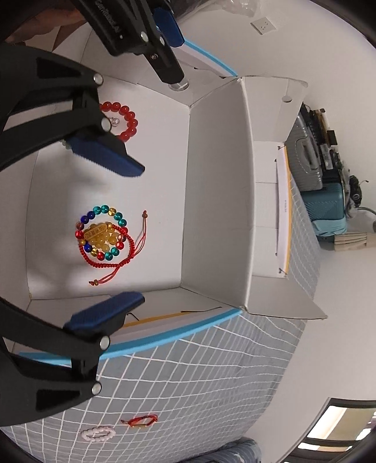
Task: Organize jewelry
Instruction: 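Open both tools to drop the two red bracelets into the box, then move both tools back over the last two bracelets on the bed, then grasp the red cord bracelet with left tool while right tool grasps pink-white bracelet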
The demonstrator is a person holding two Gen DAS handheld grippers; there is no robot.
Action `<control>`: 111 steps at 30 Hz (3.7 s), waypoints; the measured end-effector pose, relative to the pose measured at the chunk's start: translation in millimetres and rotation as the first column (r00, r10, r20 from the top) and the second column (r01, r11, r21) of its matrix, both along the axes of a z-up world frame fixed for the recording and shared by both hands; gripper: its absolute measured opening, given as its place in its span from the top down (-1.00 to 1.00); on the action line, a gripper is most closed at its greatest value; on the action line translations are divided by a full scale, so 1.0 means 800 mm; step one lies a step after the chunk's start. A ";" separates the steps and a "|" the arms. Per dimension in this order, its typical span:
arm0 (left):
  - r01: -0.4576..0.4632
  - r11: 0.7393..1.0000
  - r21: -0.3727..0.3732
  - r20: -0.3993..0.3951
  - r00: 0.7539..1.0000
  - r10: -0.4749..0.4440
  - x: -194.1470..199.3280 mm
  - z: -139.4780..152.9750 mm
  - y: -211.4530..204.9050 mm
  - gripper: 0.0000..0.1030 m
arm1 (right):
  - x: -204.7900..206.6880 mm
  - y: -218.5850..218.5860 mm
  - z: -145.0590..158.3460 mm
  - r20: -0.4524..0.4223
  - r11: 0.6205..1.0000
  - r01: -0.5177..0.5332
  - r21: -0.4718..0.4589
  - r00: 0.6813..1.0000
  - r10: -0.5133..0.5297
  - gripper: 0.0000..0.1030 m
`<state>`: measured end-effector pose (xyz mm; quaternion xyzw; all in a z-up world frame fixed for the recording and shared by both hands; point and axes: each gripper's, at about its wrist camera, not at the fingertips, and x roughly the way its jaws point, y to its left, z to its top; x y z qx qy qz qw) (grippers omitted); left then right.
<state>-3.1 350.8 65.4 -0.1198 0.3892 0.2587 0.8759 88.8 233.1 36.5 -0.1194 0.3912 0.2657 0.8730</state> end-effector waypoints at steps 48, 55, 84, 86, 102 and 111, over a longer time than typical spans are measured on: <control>0.377 0.926 0.007 0.128 0.918 -0.374 0.103 0.052 -0.322 -0.89 | -0.013 -0.367 0.082 0.136 0.931 0.348 0.115 0.922 -0.361 -0.85; 0.446 0.895 -0.014 0.074 0.893 -0.444 0.175 0.031 -0.385 -0.89 | 0.009 -0.433 0.050 0.108 0.904 0.417 0.100 0.898 -0.426 -0.85; 0.586 0.803 -0.112 -0.236 0.769 -0.594 0.481 -0.162 -0.505 -0.88 | 0.204 -0.498 -0.133 -0.192 0.855 0.517 -0.027 0.837 -0.512 -0.85; 0.581 0.800 -0.149 -0.236 0.765 -0.600 0.486 -0.172 -0.503 -0.88 | 0.207 -0.498 -0.137 -0.190 0.856 0.515 -0.039 0.837 -0.513 -0.84; 0.593 0.791 -0.151 -0.281 0.742 -0.609 0.476 -0.183 -0.511 -0.15 | 0.201 -0.479 -0.147 -0.191 0.861 0.498 -0.106 0.839 -0.509 -0.08; 0.603 0.781 -0.164 -0.275 0.732 -0.623 0.472 -0.178 -0.503 0.77 | 0.201 -0.484 -0.148 -0.209 0.850 0.513 -0.117 0.824 -0.526 0.41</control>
